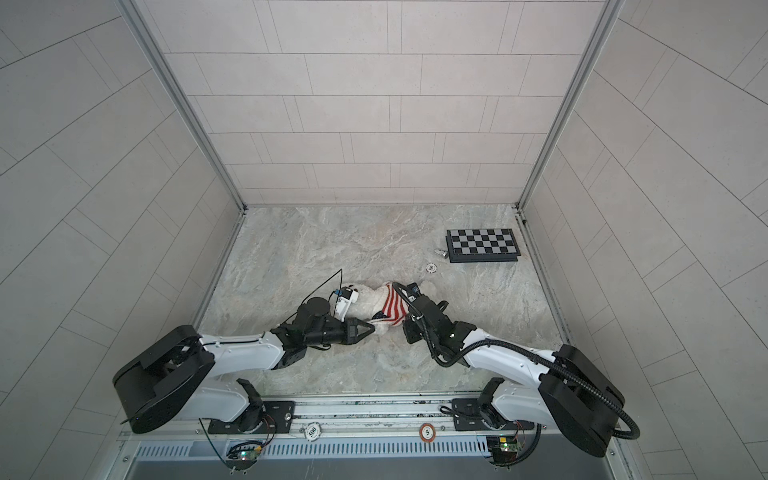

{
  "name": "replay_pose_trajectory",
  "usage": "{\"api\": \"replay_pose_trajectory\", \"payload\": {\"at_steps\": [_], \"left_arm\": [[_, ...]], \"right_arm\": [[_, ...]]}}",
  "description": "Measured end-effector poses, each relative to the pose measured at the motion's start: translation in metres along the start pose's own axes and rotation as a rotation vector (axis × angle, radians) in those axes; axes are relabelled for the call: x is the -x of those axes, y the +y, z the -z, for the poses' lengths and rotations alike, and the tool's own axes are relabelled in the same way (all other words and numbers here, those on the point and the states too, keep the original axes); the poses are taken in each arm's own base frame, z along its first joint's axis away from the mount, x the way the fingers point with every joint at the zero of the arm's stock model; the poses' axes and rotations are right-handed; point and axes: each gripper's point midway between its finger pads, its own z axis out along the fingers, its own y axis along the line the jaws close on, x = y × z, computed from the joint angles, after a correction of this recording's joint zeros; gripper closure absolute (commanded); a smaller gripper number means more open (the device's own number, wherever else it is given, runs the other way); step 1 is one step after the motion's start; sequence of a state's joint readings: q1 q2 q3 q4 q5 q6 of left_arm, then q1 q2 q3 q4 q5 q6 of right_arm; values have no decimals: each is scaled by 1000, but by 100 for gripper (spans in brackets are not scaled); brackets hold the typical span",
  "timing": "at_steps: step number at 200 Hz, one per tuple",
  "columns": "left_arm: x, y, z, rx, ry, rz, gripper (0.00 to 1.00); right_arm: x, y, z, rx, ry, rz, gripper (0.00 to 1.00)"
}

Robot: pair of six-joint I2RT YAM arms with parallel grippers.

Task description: Dress the teddy bear

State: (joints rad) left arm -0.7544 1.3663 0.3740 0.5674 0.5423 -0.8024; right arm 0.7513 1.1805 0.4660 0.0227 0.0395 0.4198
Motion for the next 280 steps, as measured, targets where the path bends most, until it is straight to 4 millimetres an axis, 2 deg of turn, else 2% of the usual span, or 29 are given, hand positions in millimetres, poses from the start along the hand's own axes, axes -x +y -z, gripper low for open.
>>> {"api": "replay_pose_trajectory", "payload": {"at_steps": [20,42,65,100,117,176,225,280], "left_arm": [[5,2,4,39,-15,-23,68],[5,9,8,105,-34,-30,58],[2,6,16,176,-61,-56,59],[8,-25,26,227,-121,-132,61],[9,-32,27,252,-136,-152,60],[11,-7,16,431,-121,-172,58],[17,6,17,523,-130,-199,53],[21,15,12,574,-124,-221,57]], "right_arm": [[-2,0,-1,-3,6,-7,100],[-6,-1,-3,-17,18,-12,100],[-7,7,-4,-5,18,-15,100],[-1,17,-7,20,2,-38,100],[1,23,-9,35,-4,-43,100],[1,48,-10,93,-15,-35,100],[1,53,-12,103,-18,-40,100],[1,54,-12,105,-20,-43,100]]}}
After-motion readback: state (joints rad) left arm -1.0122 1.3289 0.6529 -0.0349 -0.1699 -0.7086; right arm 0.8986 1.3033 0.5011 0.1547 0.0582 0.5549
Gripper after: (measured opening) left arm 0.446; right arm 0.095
